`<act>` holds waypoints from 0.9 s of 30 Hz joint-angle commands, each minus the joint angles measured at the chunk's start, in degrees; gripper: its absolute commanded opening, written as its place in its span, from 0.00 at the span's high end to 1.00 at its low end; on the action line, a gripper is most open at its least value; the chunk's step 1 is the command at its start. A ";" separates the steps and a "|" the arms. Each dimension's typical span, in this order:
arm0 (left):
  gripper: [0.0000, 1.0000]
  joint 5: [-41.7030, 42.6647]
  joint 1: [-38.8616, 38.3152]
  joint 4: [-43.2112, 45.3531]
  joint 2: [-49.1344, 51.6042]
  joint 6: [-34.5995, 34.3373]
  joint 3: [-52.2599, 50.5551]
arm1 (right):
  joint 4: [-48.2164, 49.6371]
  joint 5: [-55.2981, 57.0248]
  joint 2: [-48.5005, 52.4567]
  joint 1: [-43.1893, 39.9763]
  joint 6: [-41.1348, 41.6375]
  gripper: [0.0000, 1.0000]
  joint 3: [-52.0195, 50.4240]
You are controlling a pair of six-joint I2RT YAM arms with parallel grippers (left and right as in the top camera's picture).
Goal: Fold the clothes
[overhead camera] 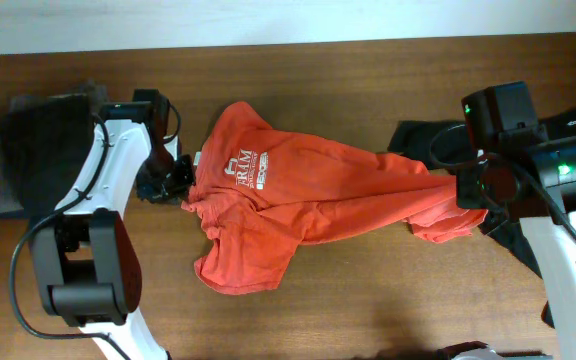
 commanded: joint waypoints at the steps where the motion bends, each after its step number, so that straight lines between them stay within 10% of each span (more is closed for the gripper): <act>1: 0.82 0.90 -1.73 -1.14 -1.84 1.88 -4.00 | -0.15 0.55 0.02 -0.52 0.28 0.96 0.50; 27: 0.81 12.39 -6.71 12.98 -3.37 -0.02 -21.09 | -0.44 0.52 0.02 -0.52 0.31 0.96 0.50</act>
